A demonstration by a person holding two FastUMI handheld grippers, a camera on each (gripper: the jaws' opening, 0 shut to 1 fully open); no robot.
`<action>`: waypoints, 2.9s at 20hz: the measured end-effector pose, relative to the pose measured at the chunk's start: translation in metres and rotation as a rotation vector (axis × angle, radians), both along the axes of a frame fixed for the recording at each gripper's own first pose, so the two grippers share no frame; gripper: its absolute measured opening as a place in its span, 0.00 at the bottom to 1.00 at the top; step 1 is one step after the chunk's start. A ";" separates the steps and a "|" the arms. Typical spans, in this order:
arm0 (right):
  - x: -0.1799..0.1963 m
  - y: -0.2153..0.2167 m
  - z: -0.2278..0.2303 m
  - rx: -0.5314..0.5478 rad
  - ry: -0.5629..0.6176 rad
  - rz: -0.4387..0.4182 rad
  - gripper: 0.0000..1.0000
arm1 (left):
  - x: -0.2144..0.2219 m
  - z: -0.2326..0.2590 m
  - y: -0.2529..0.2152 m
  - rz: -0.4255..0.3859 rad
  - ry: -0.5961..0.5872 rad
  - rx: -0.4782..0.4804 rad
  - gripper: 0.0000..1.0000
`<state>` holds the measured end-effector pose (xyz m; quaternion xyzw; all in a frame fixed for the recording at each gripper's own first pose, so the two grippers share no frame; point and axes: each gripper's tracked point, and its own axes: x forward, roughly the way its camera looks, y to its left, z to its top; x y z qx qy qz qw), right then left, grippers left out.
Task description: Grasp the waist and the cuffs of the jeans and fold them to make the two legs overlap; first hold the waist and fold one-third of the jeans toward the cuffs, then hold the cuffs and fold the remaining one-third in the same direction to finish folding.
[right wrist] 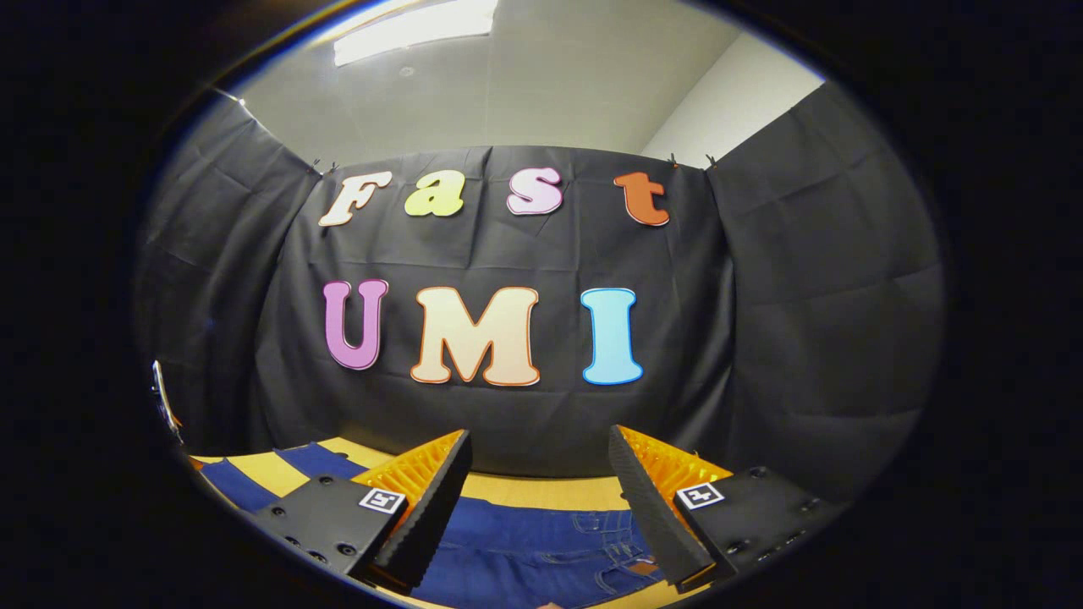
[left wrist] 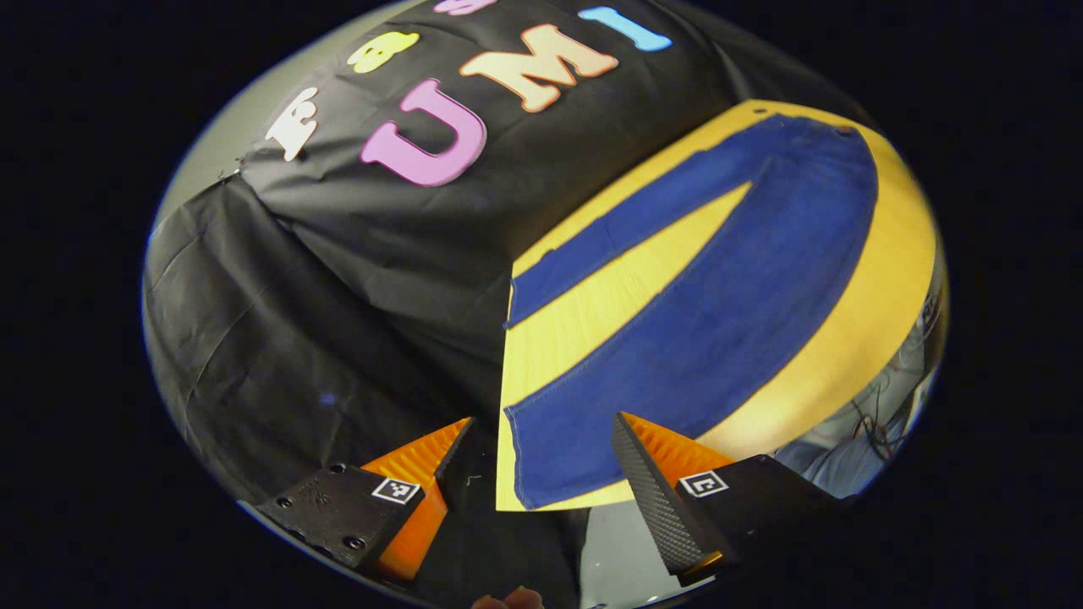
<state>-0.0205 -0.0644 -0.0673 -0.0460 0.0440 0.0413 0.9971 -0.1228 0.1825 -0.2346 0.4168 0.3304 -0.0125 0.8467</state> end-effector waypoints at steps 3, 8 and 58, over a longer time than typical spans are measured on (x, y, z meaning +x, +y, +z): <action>0.000 -0.010 -0.011 0.004 0.036 -0.031 1.00 | -0.015 -0.031 0.018 -0.017 0.094 0.073 0.95; 0.001 -0.012 -0.015 -0.031 0.049 -0.047 1.00 | -0.022 -0.076 0.033 -0.109 0.211 0.255 0.95; -0.106 -0.050 -0.334 -1.299 0.558 0.736 0.96 | 0.003 -0.152 0.055 -0.256 0.438 0.387 0.00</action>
